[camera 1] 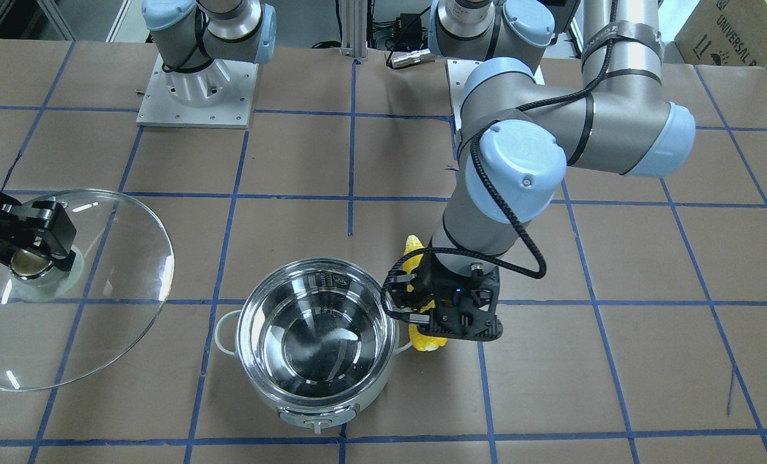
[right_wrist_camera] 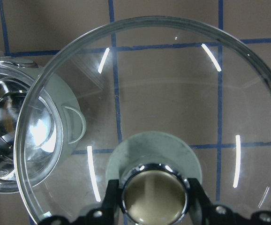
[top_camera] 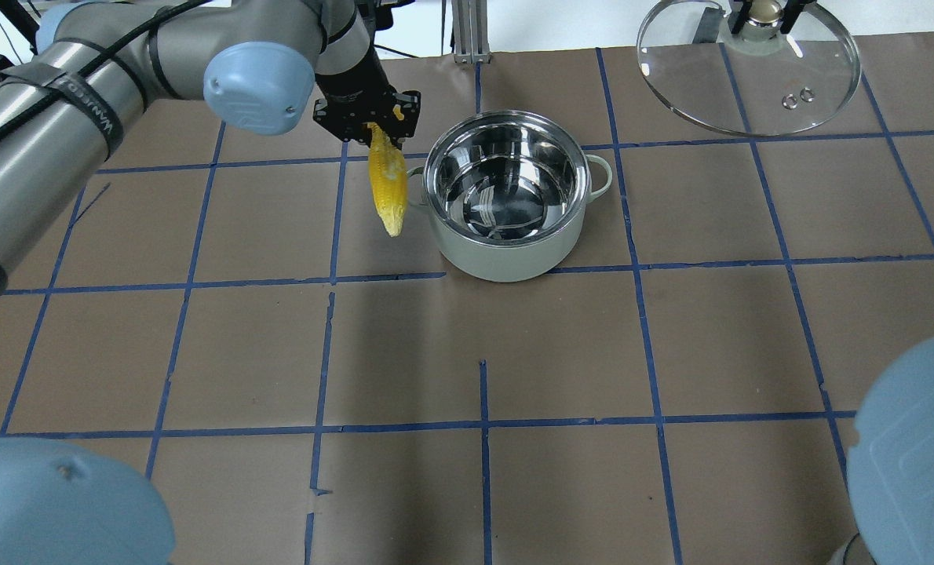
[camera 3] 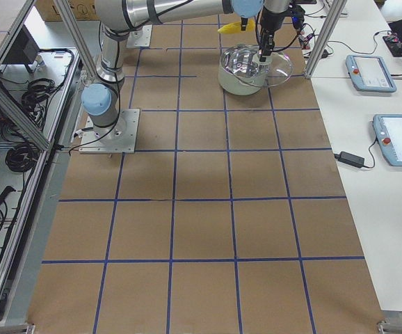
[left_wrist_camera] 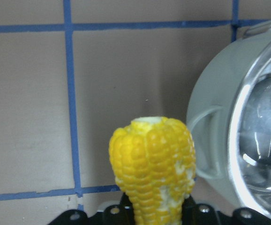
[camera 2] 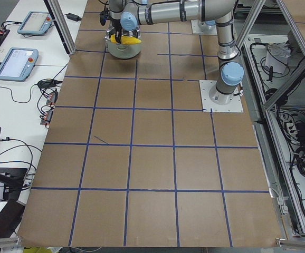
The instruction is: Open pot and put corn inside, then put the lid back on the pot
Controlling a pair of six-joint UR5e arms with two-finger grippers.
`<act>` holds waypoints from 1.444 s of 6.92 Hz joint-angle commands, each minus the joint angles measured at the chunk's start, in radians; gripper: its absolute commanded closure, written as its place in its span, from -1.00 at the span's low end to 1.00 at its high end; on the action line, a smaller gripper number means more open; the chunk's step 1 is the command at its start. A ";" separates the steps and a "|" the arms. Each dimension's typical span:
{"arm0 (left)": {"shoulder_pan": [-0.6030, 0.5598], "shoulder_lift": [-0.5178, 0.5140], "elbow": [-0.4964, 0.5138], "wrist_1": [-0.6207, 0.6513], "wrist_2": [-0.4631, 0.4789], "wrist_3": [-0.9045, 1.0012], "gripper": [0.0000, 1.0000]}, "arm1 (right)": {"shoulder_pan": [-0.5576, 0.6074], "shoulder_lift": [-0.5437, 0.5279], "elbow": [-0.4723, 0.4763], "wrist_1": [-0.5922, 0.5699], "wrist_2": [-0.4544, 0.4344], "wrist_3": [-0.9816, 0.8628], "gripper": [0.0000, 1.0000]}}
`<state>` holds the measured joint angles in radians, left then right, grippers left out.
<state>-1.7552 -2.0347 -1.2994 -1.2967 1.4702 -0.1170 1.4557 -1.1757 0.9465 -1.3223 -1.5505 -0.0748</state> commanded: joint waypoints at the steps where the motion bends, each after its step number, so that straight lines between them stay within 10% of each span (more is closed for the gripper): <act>1: -0.096 -0.099 0.164 -0.042 0.002 -0.033 0.28 | 0.000 0.004 -0.002 -0.002 0.003 0.001 0.80; 5: -0.125 -0.203 0.216 -0.026 0.001 -0.027 0.13 | 0.002 0.005 0.001 -0.002 0.003 0.001 0.80; 7: -0.150 -0.217 0.203 -0.016 0.042 -0.033 -0.80 | 0.002 0.005 0.001 -0.002 0.003 0.001 0.81; 10: -0.126 -0.187 0.220 -0.027 0.045 -0.018 -1.00 | 0.005 0.019 -0.002 -0.005 0.001 -0.005 0.82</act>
<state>-1.8913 -2.2429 -1.0845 -1.3166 1.5132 -0.1400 1.4582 -1.1617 0.9473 -1.3262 -1.5480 -0.0771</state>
